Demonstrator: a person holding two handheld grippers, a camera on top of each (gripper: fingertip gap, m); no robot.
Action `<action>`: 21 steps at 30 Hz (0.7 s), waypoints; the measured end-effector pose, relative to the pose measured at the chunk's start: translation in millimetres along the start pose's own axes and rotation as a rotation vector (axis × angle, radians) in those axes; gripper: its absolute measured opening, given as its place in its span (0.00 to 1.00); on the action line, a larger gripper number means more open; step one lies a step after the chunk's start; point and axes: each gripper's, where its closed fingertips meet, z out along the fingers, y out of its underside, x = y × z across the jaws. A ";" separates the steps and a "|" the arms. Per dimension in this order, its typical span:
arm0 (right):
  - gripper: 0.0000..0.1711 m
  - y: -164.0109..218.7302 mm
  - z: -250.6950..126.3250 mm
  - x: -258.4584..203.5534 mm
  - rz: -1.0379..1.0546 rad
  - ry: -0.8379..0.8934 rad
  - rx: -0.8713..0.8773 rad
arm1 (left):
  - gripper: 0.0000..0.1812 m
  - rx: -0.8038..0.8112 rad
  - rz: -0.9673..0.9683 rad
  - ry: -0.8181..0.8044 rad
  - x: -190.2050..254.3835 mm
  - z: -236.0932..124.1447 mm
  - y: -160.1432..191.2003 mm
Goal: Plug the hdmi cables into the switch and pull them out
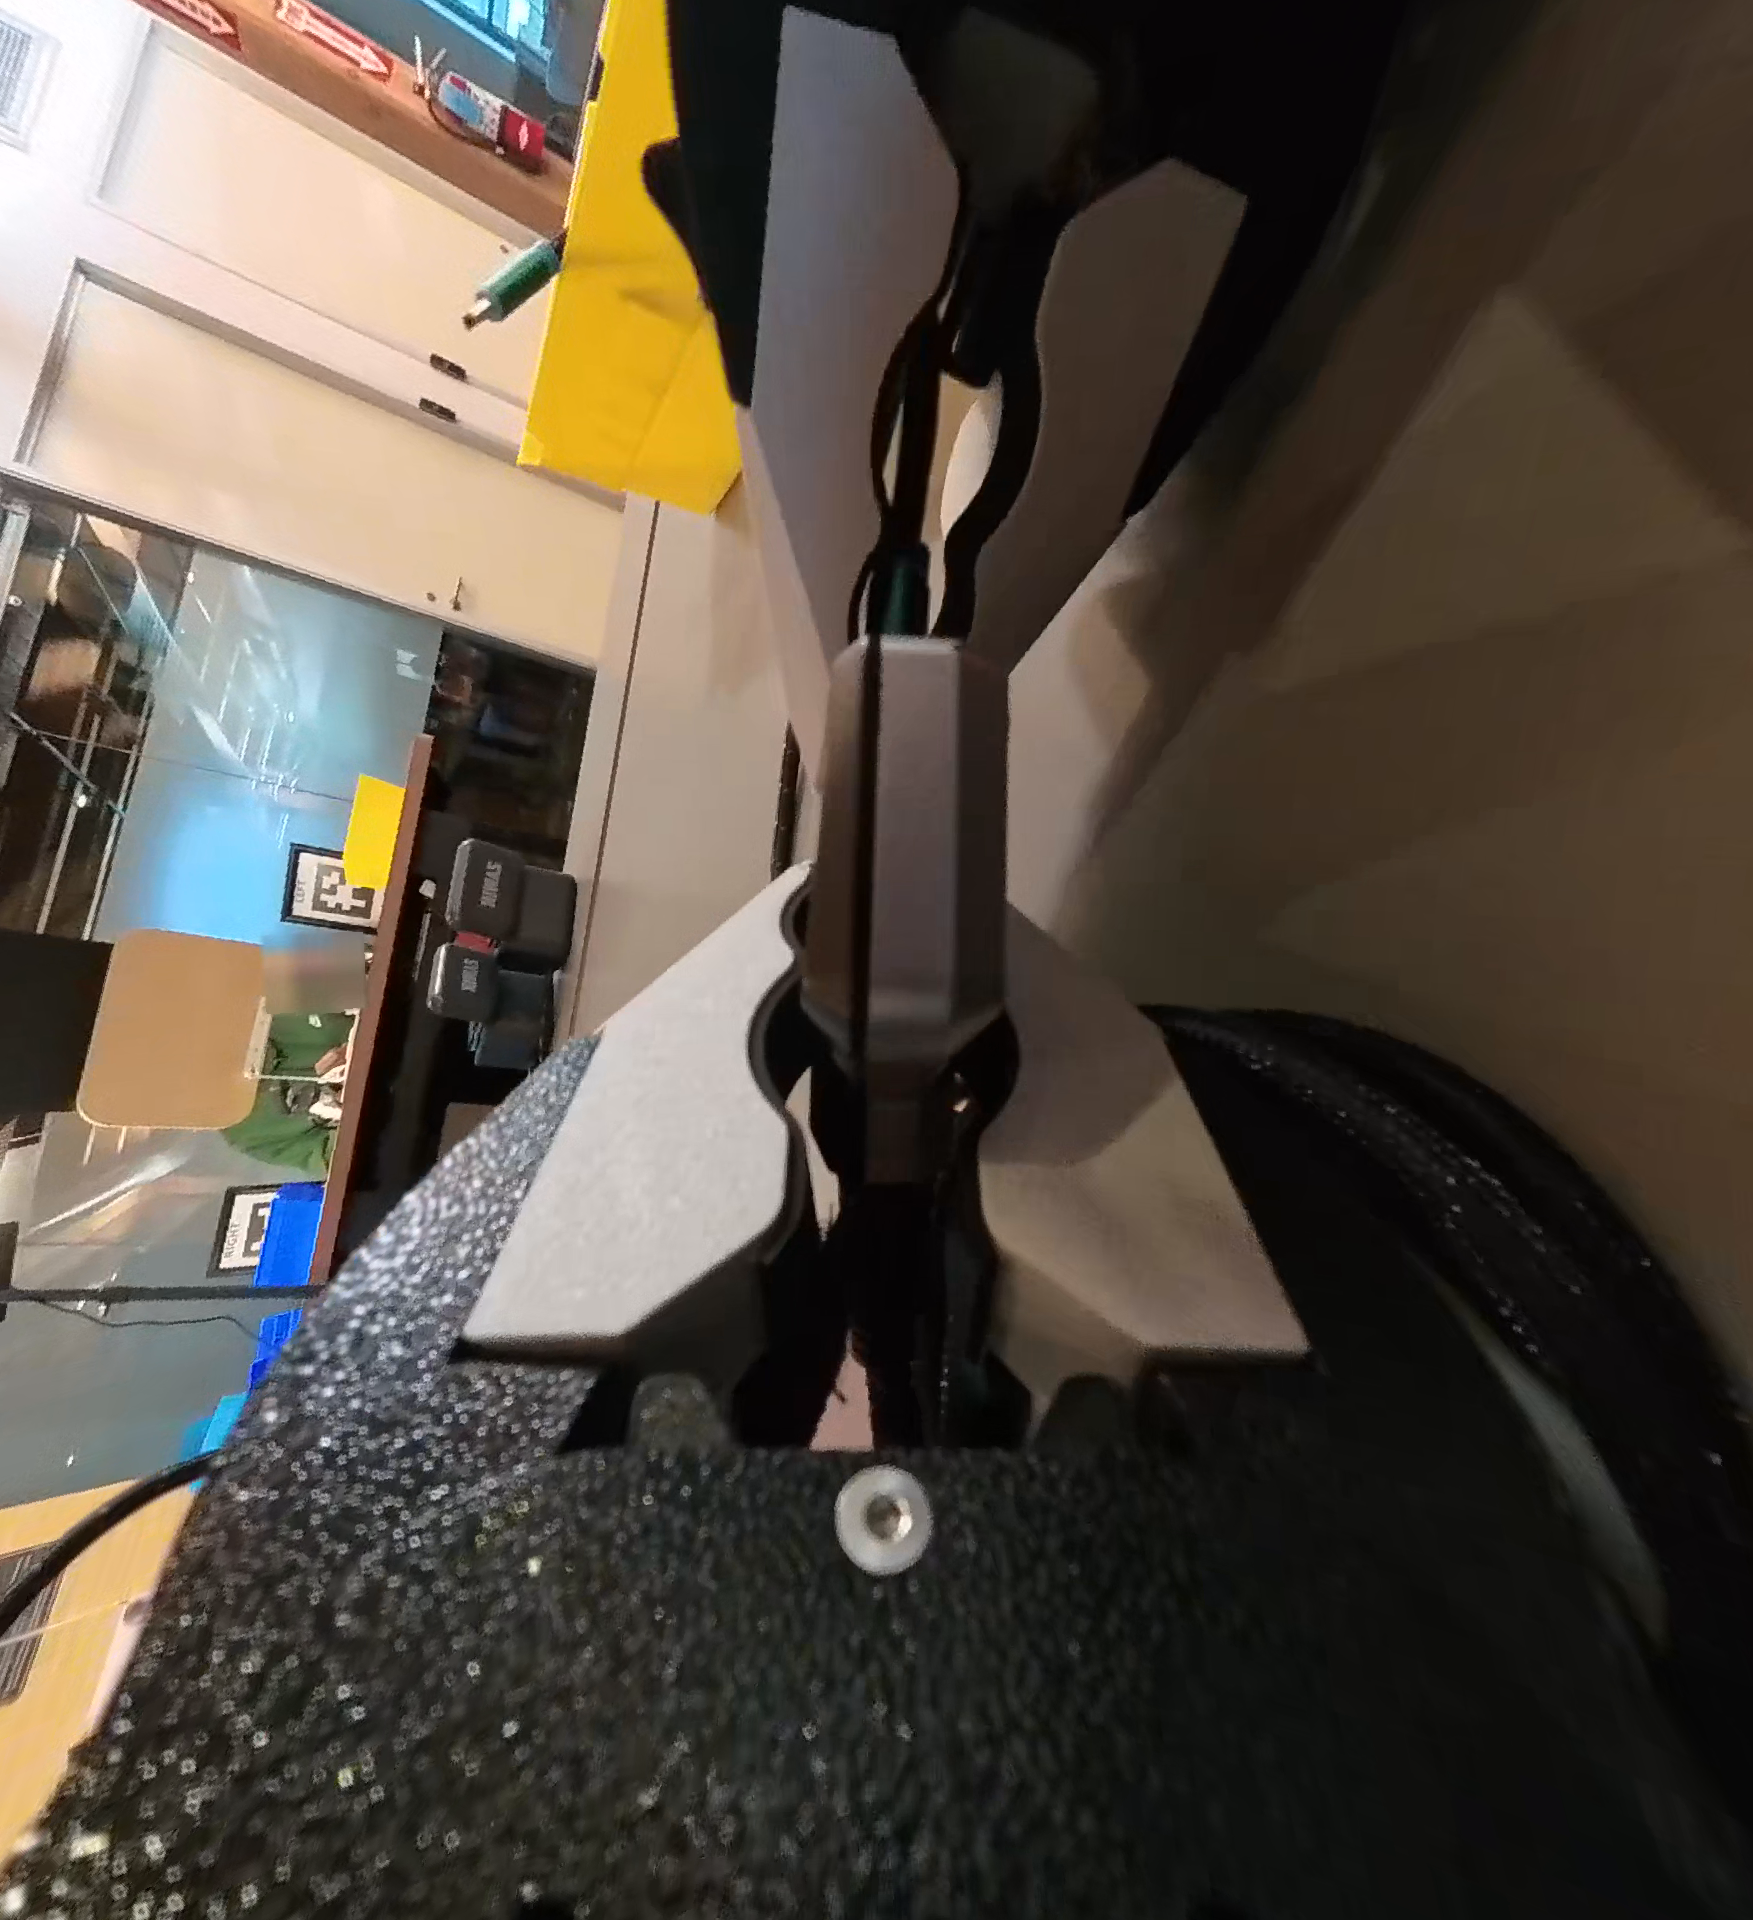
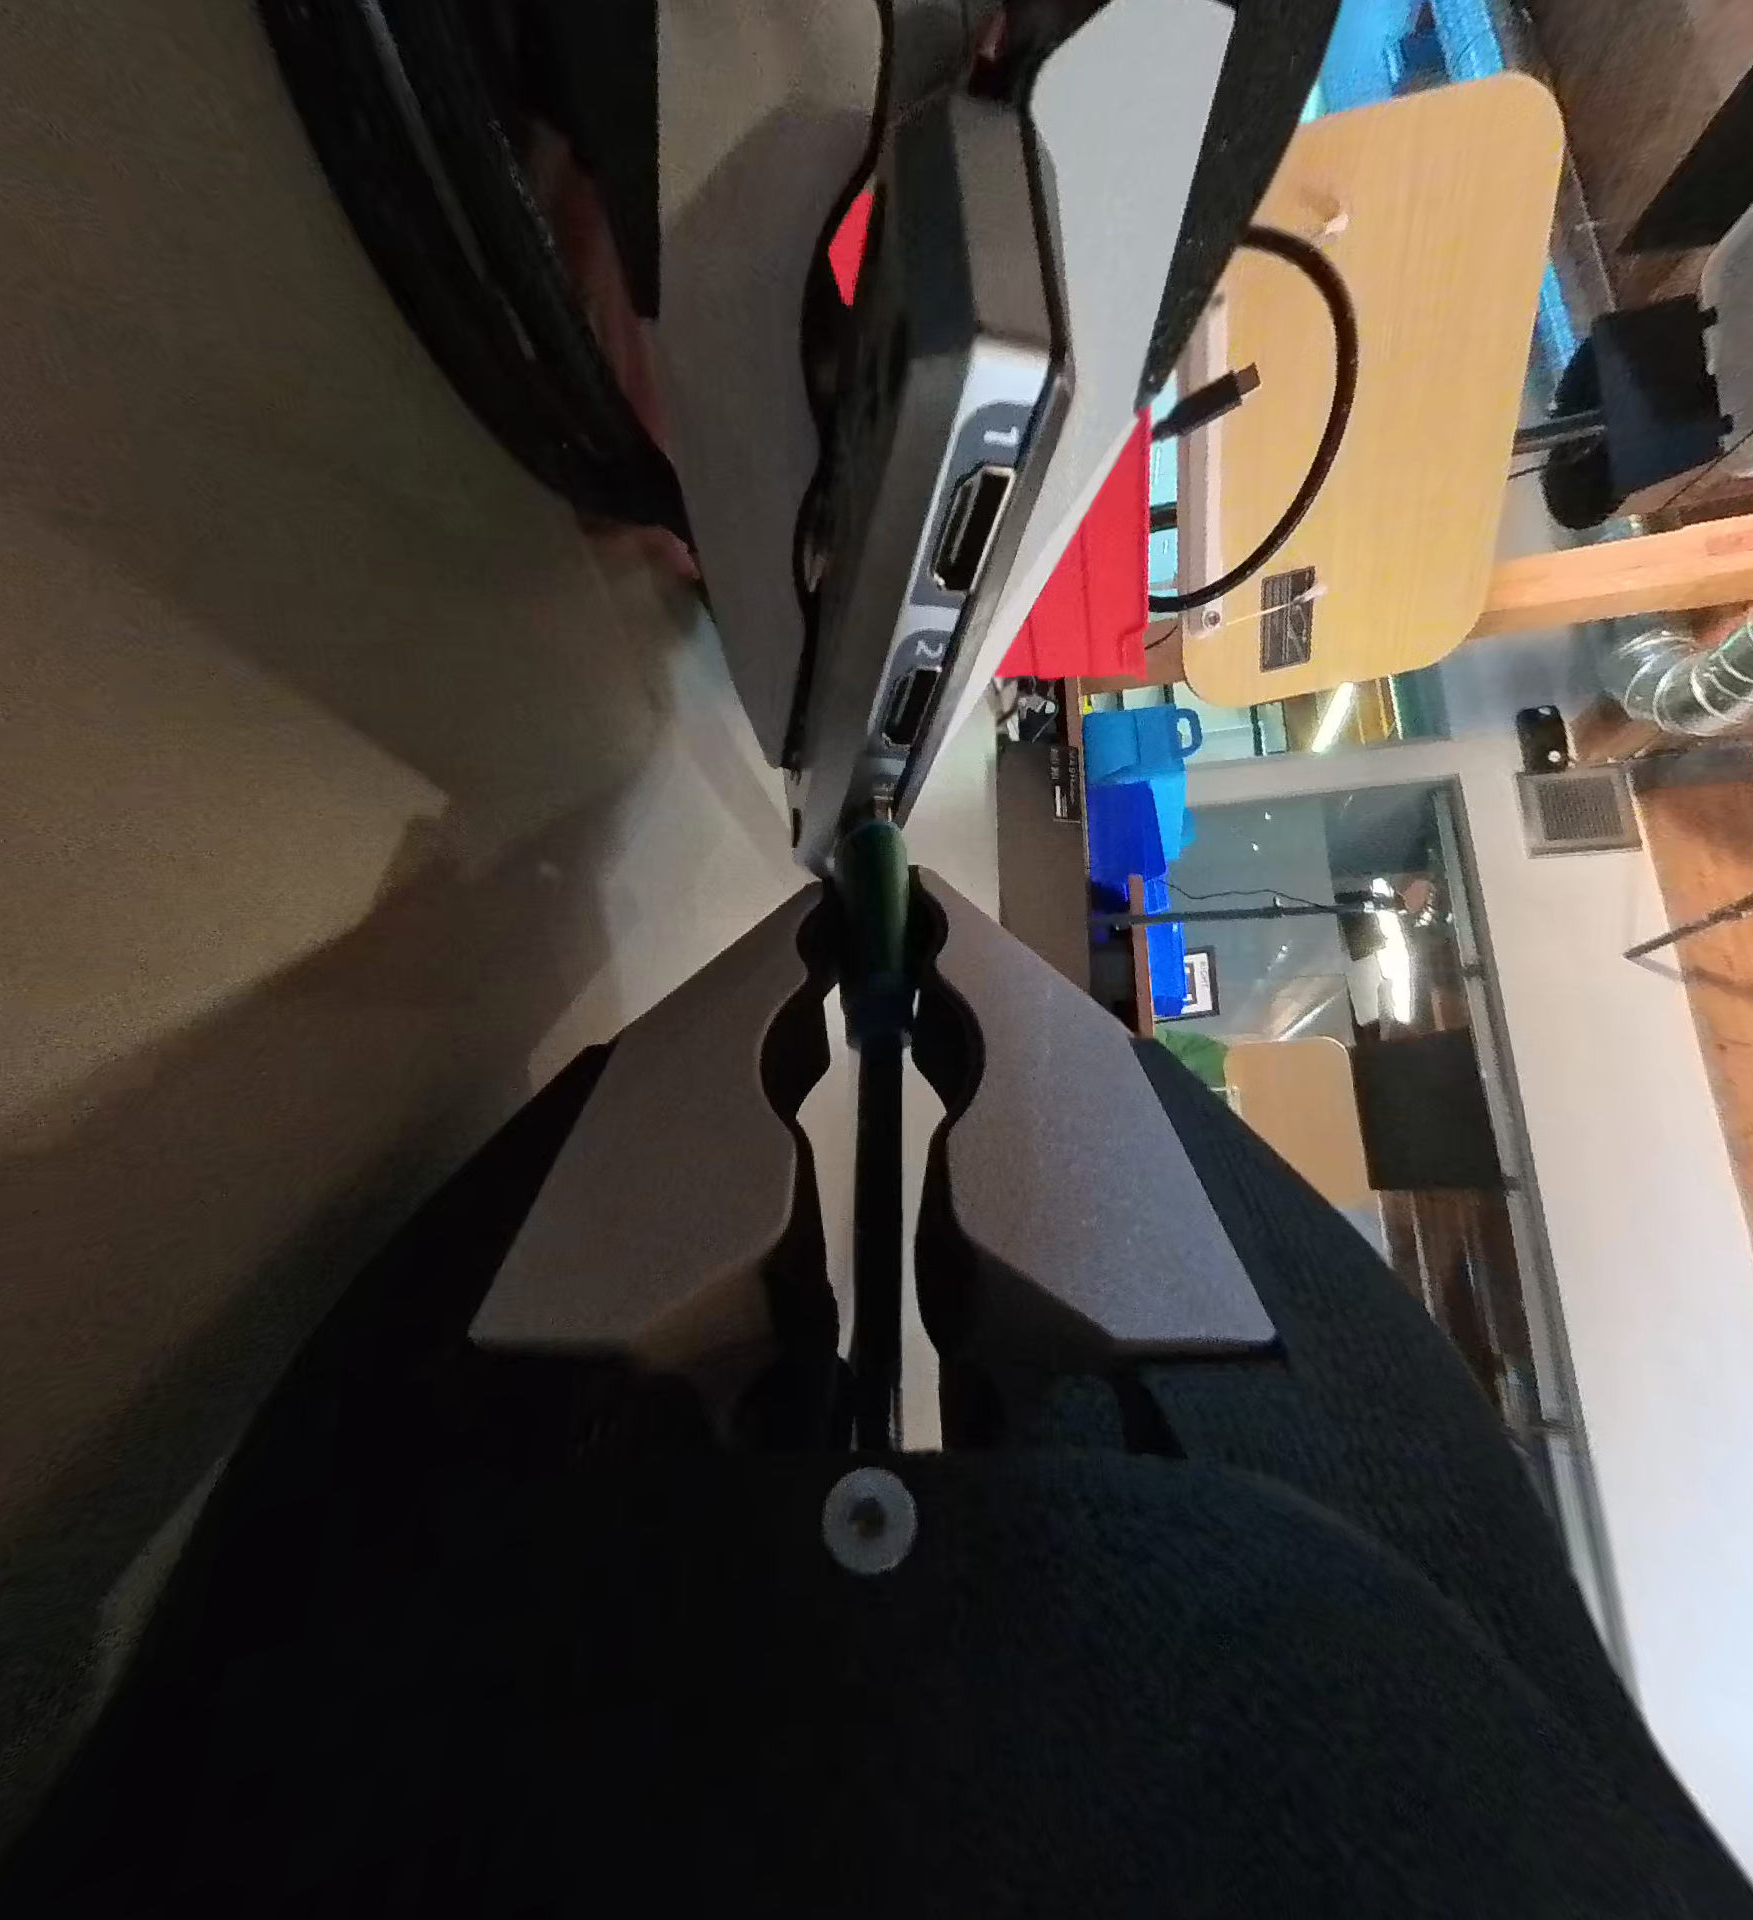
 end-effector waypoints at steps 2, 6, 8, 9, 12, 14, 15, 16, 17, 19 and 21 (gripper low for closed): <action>0.05 26.8 -5.6 7.2 0.002 0.034 -0.110 | 0.11 -0.176 0.004 -0.092 -19.4 -6.2 39.5; 0.05 72.3 -25.1 30.2 0.287 0.091 -0.161 | 0.11 -0.141 -0.419 -0.044 -32.5 -16.3 72.7; 0.05 59.0 -14.6 22.6 0.195 0.070 -0.142 | 0.11 -0.124 -0.238 -0.037 -19.6 -5.2 50.3; 0.05 58.0 -13.6 19.7 0.141 0.070 -0.149 | 0.11 -0.124 -0.184 -0.049 -18.1 -3.3 45.5; 0.05 60.4 -17.0 25.0 0.150 0.101 -0.147 | 0.11 -0.085 -0.260 -0.047 -21.7 -2.5 43.3; 0.05 64.4 -18.1 28.1 0.165 0.117 -0.157 | 0.11 -0.094 -0.299 -0.052 -24.6 -1.5 48.8; 0.05 65.2 -19.5 31.8 0.155 0.138 -0.160 | 0.11 -0.100 -0.304 -0.054 -25.1 -1.0 50.6; 0.05 64.8 -21.9 38.7 0.142 0.170 -0.158 | 0.11 -0.101 -0.300 -0.057 -25.4 -0.7 50.9; 0.05 64.2 -25.7 48.8 0.136 0.206 -0.157 | 0.11 -0.101 -0.289 -0.060 -25.5 -0.7 50.8; 0.06 63.5 -38.9 82.1 0.145 0.282 -0.169 | 0.11 -0.103 -0.274 -0.062 -24.9 -0.6 50.9; 0.05 62.4 -64.6 130.2 0.181 0.378 -0.178 | 0.11 -0.101 -0.270 -0.064 -24.9 -1.0 50.9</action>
